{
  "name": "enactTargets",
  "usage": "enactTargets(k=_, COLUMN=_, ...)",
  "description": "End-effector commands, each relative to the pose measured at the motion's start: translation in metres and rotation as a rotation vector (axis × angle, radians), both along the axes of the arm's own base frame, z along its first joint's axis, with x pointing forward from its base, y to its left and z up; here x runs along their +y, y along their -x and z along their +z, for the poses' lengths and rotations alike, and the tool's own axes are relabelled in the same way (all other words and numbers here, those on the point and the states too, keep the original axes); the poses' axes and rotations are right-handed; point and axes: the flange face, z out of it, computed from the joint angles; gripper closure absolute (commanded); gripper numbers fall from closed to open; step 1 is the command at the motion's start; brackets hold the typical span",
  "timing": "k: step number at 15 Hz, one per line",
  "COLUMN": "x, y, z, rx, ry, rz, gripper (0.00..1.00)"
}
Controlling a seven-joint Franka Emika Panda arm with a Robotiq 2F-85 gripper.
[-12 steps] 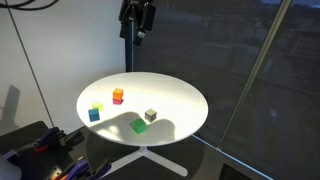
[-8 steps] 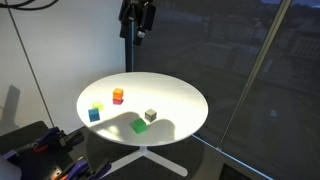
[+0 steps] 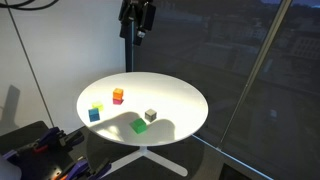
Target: Put the grey block on the stack of blocks
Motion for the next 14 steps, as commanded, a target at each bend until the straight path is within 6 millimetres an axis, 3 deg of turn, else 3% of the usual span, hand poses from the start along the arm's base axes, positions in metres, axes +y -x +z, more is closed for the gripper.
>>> enactTargets(k=1, x=0.000, y=0.000, z=0.000, rx=0.001, ry=0.000, rz=0.000, gripper=0.00)
enactTargets(k=5, x=0.001, y=-0.006, z=0.002, rx=-0.021, ry=0.021, rz=-0.005, gripper=0.00)
enactTargets(k=14, x=0.012, y=-0.040, z=0.014, rx=-0.185, ry=0.152, rz=0.010, gripper=0.00)
